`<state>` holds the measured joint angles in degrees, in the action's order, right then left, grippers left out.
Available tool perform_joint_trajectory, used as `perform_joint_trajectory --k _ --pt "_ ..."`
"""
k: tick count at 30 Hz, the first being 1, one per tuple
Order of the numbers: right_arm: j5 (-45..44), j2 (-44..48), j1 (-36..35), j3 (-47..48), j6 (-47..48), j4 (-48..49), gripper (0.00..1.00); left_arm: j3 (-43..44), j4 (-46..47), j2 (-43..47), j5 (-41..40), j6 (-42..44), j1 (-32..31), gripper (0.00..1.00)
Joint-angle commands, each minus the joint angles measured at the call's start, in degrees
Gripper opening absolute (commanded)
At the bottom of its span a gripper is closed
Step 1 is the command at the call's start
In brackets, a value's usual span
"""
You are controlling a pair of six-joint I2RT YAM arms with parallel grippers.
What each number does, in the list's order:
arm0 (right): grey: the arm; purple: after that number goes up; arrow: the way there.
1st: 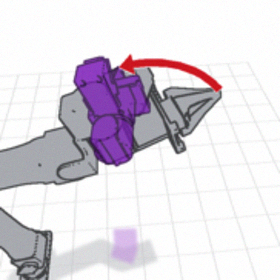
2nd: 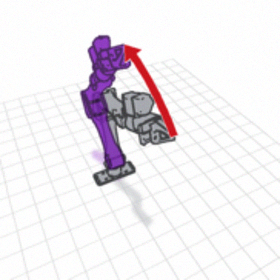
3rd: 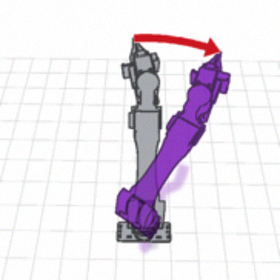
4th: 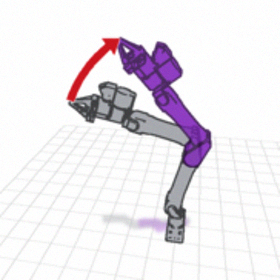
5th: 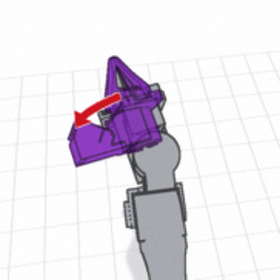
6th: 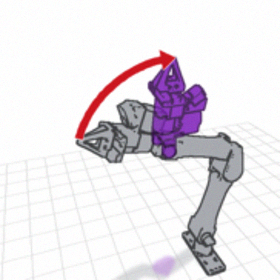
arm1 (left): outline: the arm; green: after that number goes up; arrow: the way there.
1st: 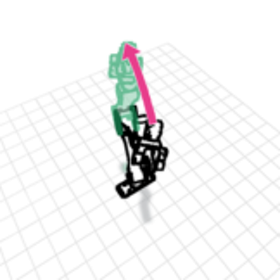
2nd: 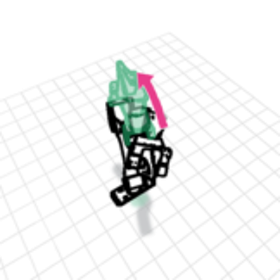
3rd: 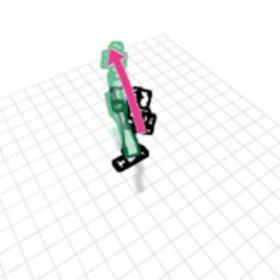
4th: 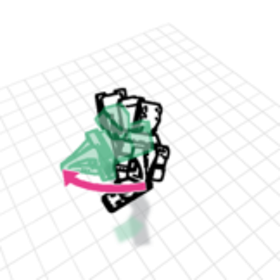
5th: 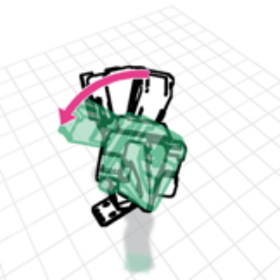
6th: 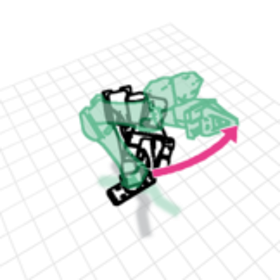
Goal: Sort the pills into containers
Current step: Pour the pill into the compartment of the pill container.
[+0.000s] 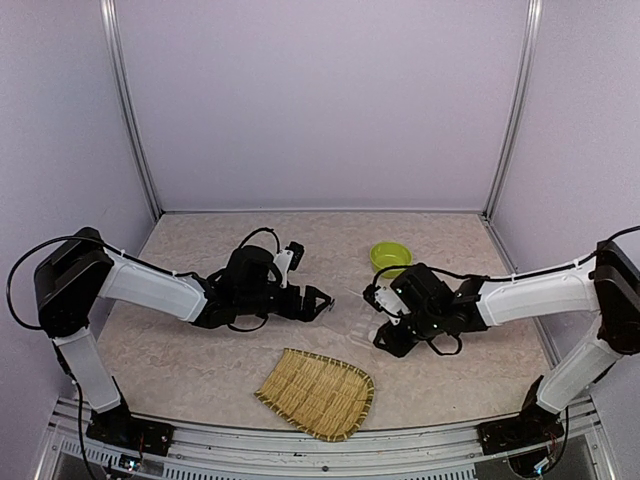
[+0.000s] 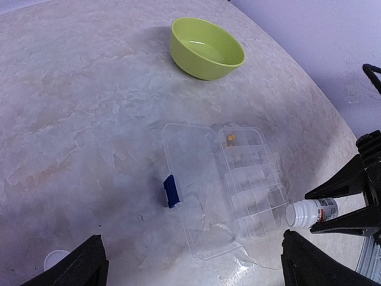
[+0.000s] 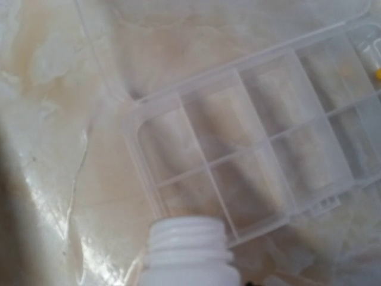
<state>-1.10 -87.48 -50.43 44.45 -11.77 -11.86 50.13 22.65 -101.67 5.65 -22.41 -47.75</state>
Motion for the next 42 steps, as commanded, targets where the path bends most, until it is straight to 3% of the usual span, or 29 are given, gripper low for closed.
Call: perform_joint_trajectory --k 1,42 --pt "0.3 -1.6 0.5 2.0 0.2 -4.8 0.08 -0.2 1.0 -0.2 0.6 0.7 -0.5 0.99" --pt "0.6 -5.3 0.5 14.0 1.8 -21.3 0.08 -0.1 1.1 -0.7 0.8 0.7 -0.7 0.99"
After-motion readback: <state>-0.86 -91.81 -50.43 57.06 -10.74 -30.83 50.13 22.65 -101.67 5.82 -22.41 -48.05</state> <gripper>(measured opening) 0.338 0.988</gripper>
